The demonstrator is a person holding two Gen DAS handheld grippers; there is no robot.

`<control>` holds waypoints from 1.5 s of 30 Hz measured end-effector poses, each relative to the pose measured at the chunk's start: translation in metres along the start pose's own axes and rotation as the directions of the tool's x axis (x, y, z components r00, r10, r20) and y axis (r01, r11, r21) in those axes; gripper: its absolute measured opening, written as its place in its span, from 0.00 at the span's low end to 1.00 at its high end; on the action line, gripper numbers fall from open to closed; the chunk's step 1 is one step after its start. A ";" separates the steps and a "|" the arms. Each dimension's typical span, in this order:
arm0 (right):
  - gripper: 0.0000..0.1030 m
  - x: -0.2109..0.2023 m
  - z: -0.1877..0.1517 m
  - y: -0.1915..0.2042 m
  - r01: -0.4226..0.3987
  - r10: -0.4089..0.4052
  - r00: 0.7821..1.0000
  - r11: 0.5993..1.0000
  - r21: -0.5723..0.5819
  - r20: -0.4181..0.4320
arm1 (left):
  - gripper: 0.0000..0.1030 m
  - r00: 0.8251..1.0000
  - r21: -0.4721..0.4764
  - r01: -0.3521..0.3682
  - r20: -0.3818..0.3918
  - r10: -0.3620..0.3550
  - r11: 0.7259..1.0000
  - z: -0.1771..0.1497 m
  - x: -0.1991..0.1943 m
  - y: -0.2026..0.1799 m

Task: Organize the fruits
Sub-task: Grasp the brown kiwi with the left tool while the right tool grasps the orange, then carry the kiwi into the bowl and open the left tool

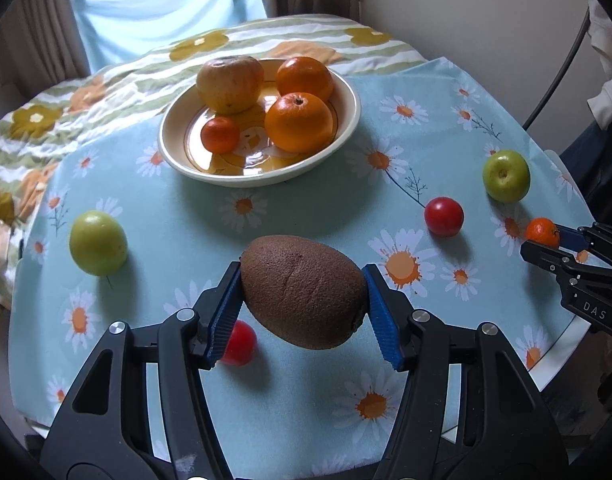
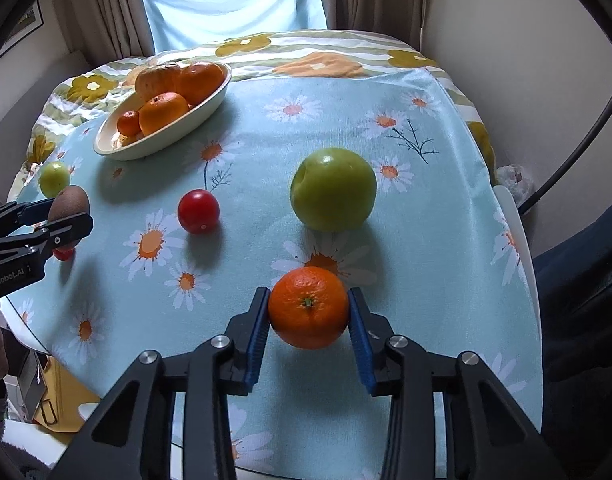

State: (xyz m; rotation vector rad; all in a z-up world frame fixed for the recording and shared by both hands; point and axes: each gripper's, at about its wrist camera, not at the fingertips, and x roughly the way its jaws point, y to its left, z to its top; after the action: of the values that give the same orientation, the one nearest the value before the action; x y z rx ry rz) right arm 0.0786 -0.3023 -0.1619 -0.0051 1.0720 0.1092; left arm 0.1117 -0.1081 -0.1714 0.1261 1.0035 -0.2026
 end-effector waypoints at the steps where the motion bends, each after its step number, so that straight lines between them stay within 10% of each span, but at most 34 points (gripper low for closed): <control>1: 0.34 -0.002 0.002 0.001 -0.002 0.002 1.000 1.000 -0.005 0.005 | 0.62 1.000 -0.005 0.000 0.006 0.000 1.000 0.001 -0.004 0.001; 19: 0.34 -0.040 0.071 0.029 -0.100 0.106 0.992 0.992 -0.080 0.066 | 0.62 0.992 -0.075 0.023 0.122 -0.014 0.997 0.050 -0.056 0.034; 45: 0.34 0.007 0.175 0.103 -0.119 0.121 0.987 0.993 -0.026 0.107 | 0.62 0.995 0.016 0.068 0.071 -0.069 0.998 0.140 0.037 0.121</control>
State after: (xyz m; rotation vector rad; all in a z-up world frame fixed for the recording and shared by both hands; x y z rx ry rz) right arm 0.2260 -0.1893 -0.0793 0.0470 0.9627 0.2261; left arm 0.2739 -0.0222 -0.1264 0.0968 0.9363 -0.2749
